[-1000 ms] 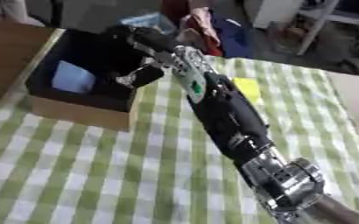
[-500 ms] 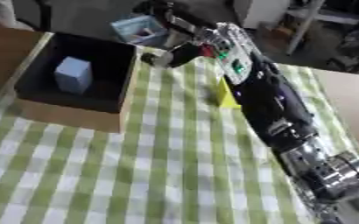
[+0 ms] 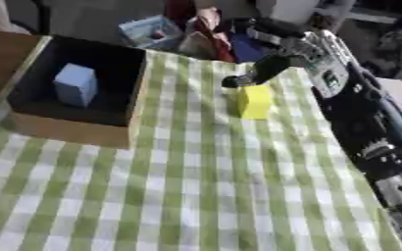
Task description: Pick up objects on the table and place them in the box.
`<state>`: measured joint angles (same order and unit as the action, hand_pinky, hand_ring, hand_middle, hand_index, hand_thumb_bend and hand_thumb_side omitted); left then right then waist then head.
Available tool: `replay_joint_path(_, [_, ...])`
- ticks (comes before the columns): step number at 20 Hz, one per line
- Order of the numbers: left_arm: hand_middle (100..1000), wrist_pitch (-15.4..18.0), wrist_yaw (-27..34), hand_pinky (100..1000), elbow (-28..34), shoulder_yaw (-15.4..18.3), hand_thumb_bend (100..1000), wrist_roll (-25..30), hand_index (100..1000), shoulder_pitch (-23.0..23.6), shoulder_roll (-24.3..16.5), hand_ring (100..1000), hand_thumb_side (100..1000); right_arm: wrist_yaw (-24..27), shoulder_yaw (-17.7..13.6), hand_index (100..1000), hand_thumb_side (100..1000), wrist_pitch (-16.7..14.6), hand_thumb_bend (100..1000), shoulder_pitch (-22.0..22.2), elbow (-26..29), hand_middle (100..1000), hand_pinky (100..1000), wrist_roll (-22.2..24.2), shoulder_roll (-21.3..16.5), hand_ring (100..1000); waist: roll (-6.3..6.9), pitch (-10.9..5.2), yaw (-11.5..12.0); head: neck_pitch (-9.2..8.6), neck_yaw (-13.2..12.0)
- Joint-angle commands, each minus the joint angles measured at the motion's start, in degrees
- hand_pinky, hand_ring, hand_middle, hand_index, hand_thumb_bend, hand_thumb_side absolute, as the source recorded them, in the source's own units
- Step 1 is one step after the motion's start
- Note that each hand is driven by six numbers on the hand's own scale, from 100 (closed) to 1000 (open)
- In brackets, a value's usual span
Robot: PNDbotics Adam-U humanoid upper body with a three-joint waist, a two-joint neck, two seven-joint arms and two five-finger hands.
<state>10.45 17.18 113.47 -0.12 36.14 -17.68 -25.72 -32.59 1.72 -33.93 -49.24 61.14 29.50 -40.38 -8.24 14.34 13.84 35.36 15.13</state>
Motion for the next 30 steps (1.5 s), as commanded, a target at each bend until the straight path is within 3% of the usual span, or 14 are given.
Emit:
replay_joint_path(1, [537,-0.12,-0.49,619,1.13,0.66,100,-0.22,713,-0.37,-1.24,516,650,-1.90,-1.67,1000,645,0.37,570,0.12,-1.34,950,893,0.91,-3.87,956,0.37,-0.73,-0.22,-0.82,-0.21])
replay_joint_path(8, [537,-0.20,-0.72,619,1.13,0.65,100,-0.18,713,-0.50,-1.07,516,650,-7.03,-3.17,997,594,1.43,531,1.33,-6.38,939,880,-1.92,-4.22,947,0.32,-0.45,-0.20,-1.22,-0.33])
replay_joint_path(16, [538,-0.12,-0.91,619,1.13,0.66,100,-0.10,713,-0.48,-0.82,517,654,-12.92,-3.52,999,640,1.11,546,1.25,-9.47,941,877,-5.65,-3.53,945,0.42,-0.16,0.15,-1.34,-0.32])
replay_joint_path(30, [539,0.00,-1.26,620,1.13,0.63,100,0.29,713,-0.66,-0.33,519,664,-14.78,-4.63,987,626,2.17,550,0.32,-15.31,911,869,-8.64,-1.01,923,0.49,0.56,0.98,-1.54,0.20])
